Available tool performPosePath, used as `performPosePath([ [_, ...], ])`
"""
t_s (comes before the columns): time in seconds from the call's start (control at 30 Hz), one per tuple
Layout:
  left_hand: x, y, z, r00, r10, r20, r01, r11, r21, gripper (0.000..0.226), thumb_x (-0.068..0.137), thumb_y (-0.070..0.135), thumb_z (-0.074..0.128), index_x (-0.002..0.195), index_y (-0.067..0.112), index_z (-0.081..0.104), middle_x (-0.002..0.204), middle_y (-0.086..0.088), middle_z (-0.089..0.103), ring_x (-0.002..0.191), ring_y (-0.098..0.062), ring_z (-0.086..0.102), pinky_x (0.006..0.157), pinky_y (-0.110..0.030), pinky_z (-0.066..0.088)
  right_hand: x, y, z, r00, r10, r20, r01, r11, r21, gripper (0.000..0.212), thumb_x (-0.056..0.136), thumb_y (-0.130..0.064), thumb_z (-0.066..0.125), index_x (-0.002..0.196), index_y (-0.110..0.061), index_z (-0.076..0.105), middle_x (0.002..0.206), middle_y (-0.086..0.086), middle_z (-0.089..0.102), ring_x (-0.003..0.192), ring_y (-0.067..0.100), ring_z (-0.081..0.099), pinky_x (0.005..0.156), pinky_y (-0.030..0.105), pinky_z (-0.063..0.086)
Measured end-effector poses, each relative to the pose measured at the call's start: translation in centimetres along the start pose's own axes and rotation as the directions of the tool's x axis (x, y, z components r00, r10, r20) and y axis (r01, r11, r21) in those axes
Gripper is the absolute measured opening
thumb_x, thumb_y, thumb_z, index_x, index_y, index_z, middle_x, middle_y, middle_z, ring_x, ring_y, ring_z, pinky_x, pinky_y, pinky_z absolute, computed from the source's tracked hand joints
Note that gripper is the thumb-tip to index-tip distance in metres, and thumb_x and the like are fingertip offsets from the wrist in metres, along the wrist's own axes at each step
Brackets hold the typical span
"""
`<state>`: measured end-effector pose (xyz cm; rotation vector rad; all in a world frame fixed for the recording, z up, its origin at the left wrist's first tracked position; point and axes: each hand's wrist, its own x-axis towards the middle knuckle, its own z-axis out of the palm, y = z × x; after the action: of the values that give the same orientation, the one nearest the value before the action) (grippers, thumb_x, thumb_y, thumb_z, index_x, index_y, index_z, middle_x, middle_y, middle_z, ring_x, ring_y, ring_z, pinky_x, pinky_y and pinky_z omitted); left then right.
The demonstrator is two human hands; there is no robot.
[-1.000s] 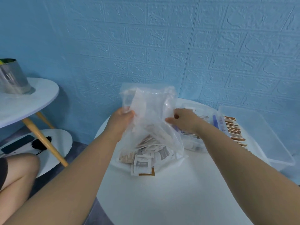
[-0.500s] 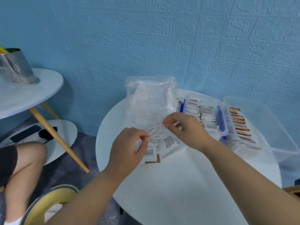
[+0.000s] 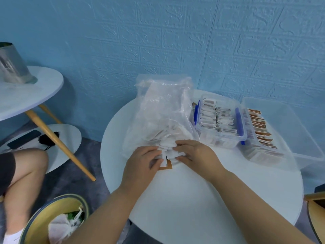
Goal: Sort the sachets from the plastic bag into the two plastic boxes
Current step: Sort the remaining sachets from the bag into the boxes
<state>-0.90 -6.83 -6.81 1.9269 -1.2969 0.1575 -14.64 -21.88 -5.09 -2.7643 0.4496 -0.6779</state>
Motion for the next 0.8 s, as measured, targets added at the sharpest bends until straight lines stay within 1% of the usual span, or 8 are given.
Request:
performPosePath([
  [0.13, -0.1, 0.4, -0.7, 0.995, 0.03, -0.098, -0.032, 0.999, -0.015, 0.027, 0.083, 0.031, 0.058, 0.091, 0.01, 0.073, 0.088, 0.0, 0.069, 0.088, -0.005, 0.053, 0.083, -0.006, 0.037, -0.2, -0.3, -1.0, 0.998, 0.01, -0.06, -0.008, 0.999, 0.036, 0.024, 0.085, -0.033, 0.057, 0.1, -0.022, 0.071, 0.097, -0.006, 0.07, 0.084, 0.013, 0.066, 0.068, 0.022, 0.051],
  [0.27, 0.1, 0.6, -1.1, 0.983, 0.03, -0.181, -0.036, 0.999, -0.028, 0.032, 0.087, 0.032, 0.05, 0.094, 0.008, 0.071, 0.086, -0.003, 0.07, 0.085, -0.008, 0.054, 0.079, -0.011, 0.041, -0.1, 0.0, -2.1, 0.968, 0.219, -0.121, -0.183, 0.95, 0.251, 0.018, 0.09, -0.024, 0.058, 0.102, -0.016, 0.068, 0.088, -0.005, 0.068, 0.072, 0.004, 0.06, 0.07, 0.018, 0.047],
  [0.33, 0.3, 0.7, -1.3, 0.977, 0.013, -0.212, -0.021, 0.999, -0.037, 0.031, 0.088, 0.031, 0.053, 0.096, 0.006, 0.07, 0.086, -0.004, 0.07, 0.084, -0.009, 0.055, 0.075, -0.015, 0.045, -0.2, 0.1, -2.4, 0.939, 0.329, -0.104, -0.274, 0.894, 0.354, 0.013, 0.089, -0.02, 0.059, 0.1, -0.02, 0.066, 0.08, -0.008, 0.065, 0.07, -0.001, 0.058, 0.068, 0.012, 0.044],
  [0.43, 0.8, 1.4, -1.7, 0.97, -0.067, -0.236, 0.038, 0.991, -0.126, 0.025, 0.088, 0.027, 0.06, 0.097, 0.006, 0.07, 0.087, 0.003, 0.067, 0.084, -0.006, 0.056, 0.07, -0.018, 0.049, -0.1, -0.3, -2.9, 0.883, 0.464, -0.065, -0.36, 0.759, 0.542, 0.016, 0.089, -0.018, 0.06, 0.088, -0.034, 0.059, 0.077, -0.01, 0.065, 0.068, 0.003, 0.059, 0.068, 0.022, 0.05],
  [0.53, 1.5, 2.6, -2.2, 0.948, -0.211, -0.236, 0.139, 0.948, -0.287, 0.025, 0.087, 0.031, 0.054, 0.096, 0.013, 0.069, 0.089, 0.019, 0.062, 0.084, 0.004, 0.058, 0.069, -0.013, 0.051, 0.0, -1.2, -3.6, 0.838, 0.545, -0.006, -0.371, 0.577, 0.727, 0.015, 0.091, -0.014, 0.056, 0.087, -0.028, 0.059, 0.077, -0.006, 0.067, 0.068, 0.007, 0.061, 0.063, 0.017, 0.053],
  [0.63, 2.3, 4.1, -2.1, 0.92, -0.349, -0.177, 0.241, 0.862, -0.445, 0.008, 0.089, 0.027, 0.056, 0.088, 0.029, 0.064, 0.088, 0.024, 0.063, 0.084, 0.007, 0.061, 0.068, -0.015, 0.052, -0.4, -1.9, -4.4, 0.834, 0.546, 0.075, -0.37, 0.455, 0.81, 0.011, 0.093, -0.014, 0.051, 0.089, -0.019, 0.061, 0.075, -0.01, 0.069, 0.069, 0.0, 0.063, 0.065, 0.015, 0.053],
  [0.73, 2.9, 5.7, -1.2, 0.875, -0.483, -0.045, 0.344, 0.683, -0.644, 0.009, 0.089, 0.023, 0.059, 0.087, 0.029, 0.065, 0.089, 0.013, 0.069, 0.084, -0.003, 0.064, 0.073, -0.02, 0.052, -1.4, -2.5, -4.2, 0.849, 0.513, 0.124, -0.387, 0.445, 0.807, 0.011, 0.092, -0.016, 0.051, 0.091, -0.017, 0.062, 0.079, -0.009, 0.069, 0.073, 0.003, 0.062, 0.07, 0.017, 0.053],
  [0.8, 2.9, 6.9, -0.2, 0.856, -0.513, 0.063, 0.385, 0.55, -0.741, 0.01, 0.088, 0.019, 0.06, 0.09, 0.025, 0.068, 0.091, 0.008, 0.071, 0.086, -0.009, 0.066, 0.075, -0.021, 0.053, -2.2, -2.7, -3.7, 0.843, 0.528, 0.103, -0.382, 0.452, 0.806, 0.01, 0.091, -0.016, 0.053, 0.093, -0.017, 0.062, 0.087, -0.004, 0.068, 0.079, 0.006, 0.062, 0.076, 0.021, 0.052],
])
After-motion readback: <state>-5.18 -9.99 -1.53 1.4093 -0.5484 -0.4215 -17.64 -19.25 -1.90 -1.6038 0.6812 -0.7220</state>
